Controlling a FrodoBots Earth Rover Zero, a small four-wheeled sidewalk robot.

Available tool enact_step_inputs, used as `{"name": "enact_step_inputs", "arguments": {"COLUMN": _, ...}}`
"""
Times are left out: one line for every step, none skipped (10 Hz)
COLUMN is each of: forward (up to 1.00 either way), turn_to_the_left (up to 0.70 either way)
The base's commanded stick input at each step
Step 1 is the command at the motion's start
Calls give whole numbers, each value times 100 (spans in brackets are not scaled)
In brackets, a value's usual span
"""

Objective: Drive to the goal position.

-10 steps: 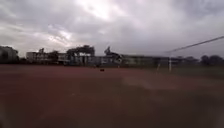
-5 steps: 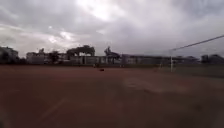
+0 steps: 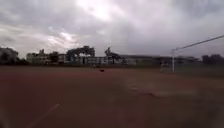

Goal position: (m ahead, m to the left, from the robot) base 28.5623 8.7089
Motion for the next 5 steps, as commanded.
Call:
{"name": "enact_step_inputs", "arguments": {"forward": 70, "turn_to_the_left": 0}}
{"name": "enact_step_inputs", "arguments": {"forward": 70, "turn_to_the_left": 0}}
{"name": "enact_step_inputs", "arguments": {"forward": 70, "turn_to_the_left": 0}}
{"name": "enact_step_inputs", "arguments": {"forward": 70, "turn_to_the_left": 22}}
{"name": "enact_step_inputs", "arguments": {"forward": 70, "turn_to_the_left": 35}}
